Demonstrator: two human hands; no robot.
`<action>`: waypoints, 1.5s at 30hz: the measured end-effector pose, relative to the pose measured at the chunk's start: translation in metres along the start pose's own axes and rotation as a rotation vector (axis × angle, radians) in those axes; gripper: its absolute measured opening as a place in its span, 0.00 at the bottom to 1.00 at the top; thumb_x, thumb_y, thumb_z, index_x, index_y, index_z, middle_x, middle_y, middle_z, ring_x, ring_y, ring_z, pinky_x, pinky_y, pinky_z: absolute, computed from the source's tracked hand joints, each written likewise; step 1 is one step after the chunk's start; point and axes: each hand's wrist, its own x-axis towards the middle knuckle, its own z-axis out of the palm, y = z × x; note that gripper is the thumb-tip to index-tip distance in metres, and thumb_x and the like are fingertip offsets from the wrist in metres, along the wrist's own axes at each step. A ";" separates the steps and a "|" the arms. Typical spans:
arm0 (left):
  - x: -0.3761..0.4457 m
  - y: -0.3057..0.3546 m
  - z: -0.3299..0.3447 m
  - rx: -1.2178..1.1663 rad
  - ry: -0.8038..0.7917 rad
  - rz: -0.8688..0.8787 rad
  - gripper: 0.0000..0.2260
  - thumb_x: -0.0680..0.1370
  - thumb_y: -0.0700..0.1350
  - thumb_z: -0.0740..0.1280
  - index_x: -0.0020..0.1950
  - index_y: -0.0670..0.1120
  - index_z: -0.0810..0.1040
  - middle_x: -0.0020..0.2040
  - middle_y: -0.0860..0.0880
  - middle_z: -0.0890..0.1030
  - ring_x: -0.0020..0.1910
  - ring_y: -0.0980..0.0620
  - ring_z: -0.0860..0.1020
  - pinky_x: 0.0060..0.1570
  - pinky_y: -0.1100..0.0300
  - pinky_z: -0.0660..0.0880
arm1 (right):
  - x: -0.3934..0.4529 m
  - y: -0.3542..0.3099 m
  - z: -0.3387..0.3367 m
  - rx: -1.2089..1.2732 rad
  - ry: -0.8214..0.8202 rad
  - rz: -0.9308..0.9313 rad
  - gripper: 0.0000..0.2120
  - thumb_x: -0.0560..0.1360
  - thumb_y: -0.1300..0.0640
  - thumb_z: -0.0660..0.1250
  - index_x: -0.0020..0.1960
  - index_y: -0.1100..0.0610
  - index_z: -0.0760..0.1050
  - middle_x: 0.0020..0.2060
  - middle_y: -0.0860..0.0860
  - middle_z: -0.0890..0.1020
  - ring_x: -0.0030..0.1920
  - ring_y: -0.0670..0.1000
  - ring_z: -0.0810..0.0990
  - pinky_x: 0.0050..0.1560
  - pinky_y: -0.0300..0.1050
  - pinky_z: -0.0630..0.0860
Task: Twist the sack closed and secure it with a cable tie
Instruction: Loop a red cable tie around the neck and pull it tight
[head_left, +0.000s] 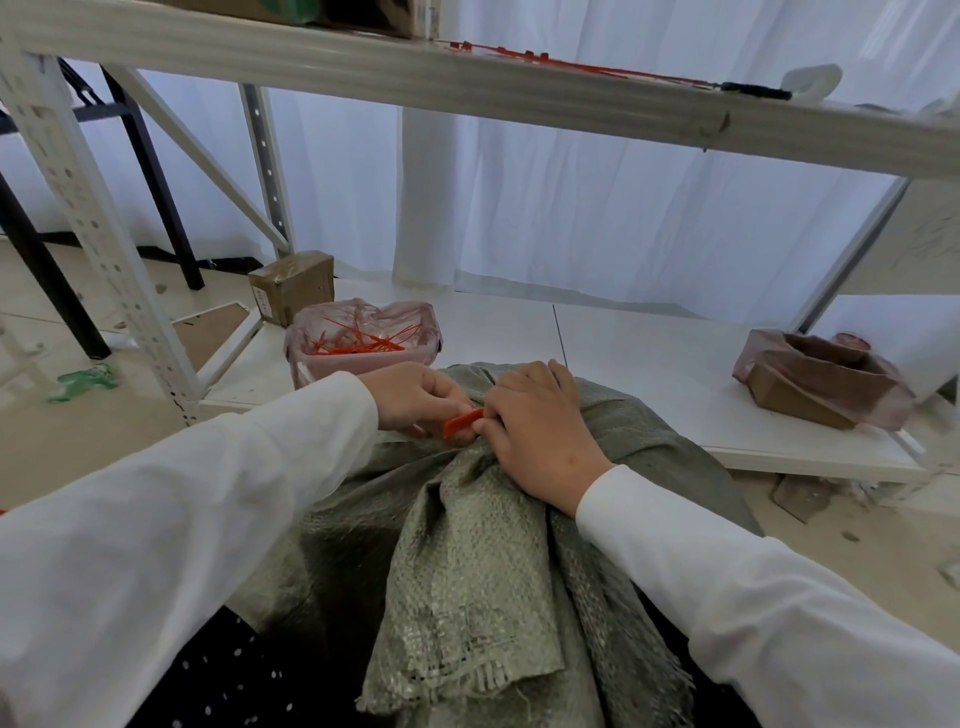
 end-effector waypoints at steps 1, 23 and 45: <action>0.000 0.000 0.001 -0.016 -0.014 -0.007 0.07 0.78 0.45 0.64 0.41 0.49 0.80 0.32 0.57 0.82 0.29 0.65 0.76 0.35 0.69 0.71 | 0.000 0.000 -0.001 0.010 -0.006 0.001 0.09 0.78 0.50 0.60 0.45 0.54 0.73 0.50 0.49 0.75 0.60 0.52 0.66 0.71 0.52 0.51; 0.014 -0.006 0.000 0.261 0.089 0.219 0.11 0.79 0.42 0.62 0.37 0.52 0.73 0.36 0.55 0.76 0.31 0.68 0.73 0.37 0.77 0.67 | 0.000 0.033 -0.026 0.237 -0.023 -0.061 0.22 0.70 0.48 0.70 0.61 0.51 0.70 0.57 0.49 0.73 0.58 0.49 0.69 0.55 0.40 0.63; 0.015 -0.003 0.012 0.081 0.109 0.222 0.09 0.78 0.39 0.63 0.37 0.47 0.74 0.29 0.56 0.75 0.26 0.65 0.72 0.32 0.75 0.67 | -0.005 0.037 -0.031 0.037 -0.053 -0.167 0.15 0.70 0.46 0.65 0.56 0.48 0.74 0.61 0.47 0.73 0.66 0.51 0.67 0.68 0.52 0.61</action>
